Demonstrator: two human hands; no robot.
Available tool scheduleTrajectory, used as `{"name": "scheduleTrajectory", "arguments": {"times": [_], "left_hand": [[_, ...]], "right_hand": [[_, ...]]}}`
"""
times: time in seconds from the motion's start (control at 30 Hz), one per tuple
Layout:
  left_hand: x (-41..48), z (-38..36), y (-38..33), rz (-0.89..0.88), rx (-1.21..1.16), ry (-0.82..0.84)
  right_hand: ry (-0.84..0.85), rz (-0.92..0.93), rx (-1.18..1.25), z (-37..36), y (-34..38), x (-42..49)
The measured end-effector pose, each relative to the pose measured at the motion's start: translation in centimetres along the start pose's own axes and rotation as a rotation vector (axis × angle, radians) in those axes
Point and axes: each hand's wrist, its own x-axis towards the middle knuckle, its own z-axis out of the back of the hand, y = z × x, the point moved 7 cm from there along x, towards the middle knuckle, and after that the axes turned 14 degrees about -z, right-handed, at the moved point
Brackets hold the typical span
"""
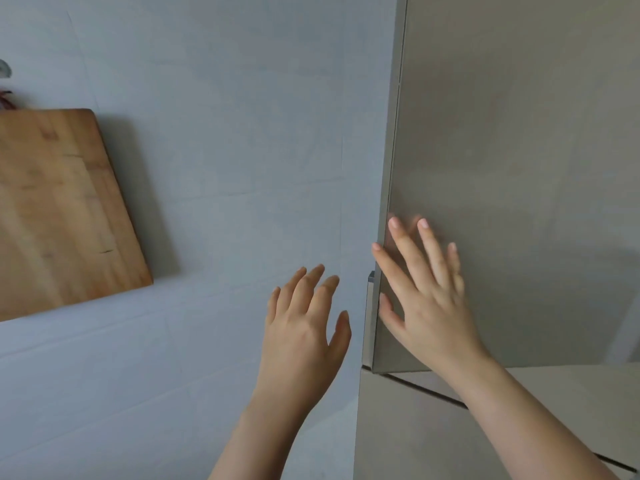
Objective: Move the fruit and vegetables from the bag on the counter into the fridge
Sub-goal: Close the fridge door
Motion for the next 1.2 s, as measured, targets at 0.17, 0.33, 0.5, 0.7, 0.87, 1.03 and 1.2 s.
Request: {"name": "scheduleTrajectory", "arguments": {"times": [0.17,0.33,0.5,0.7,0.87,1.03,1.2], "left_hand": [[3.2,-3.6,2.5,0.007,0.021,-0.003],[5.2,-7.4,4.2,0.010,0.024,0.010],[7.2,-10.8,5.6,0.011,0.038,0.008],[9.2,-14.6,6.5,0.015,0.036,0.018],[10.0,-17.3,6.8,0.012,0.014,0.032],[10.5,-18.6,6.7,0.015,0.013,0.041],[10.3,-18.5,6.7,0.023,0.022,0.038]], "right_hand": [[-0.003,-0.010,0.008,-4.4,-2.1,3.4],[0.024,-0.063,-0.038,-9.0,-4.7,6.1],[0.042,-0.081,-0.084,-13.4,-7.2,8.2],[0.016,-0.098,-0.122,-17.2,-9.8,10.4],[-0.026,-0.093,-0.160,-19.0,-10.4,10.9],[-0.040,-0.109,-0.124,-19.0,-10.4,11.0],[-0.033,-0.121,-0.106,-18.6,-10.3,11.1]]}}
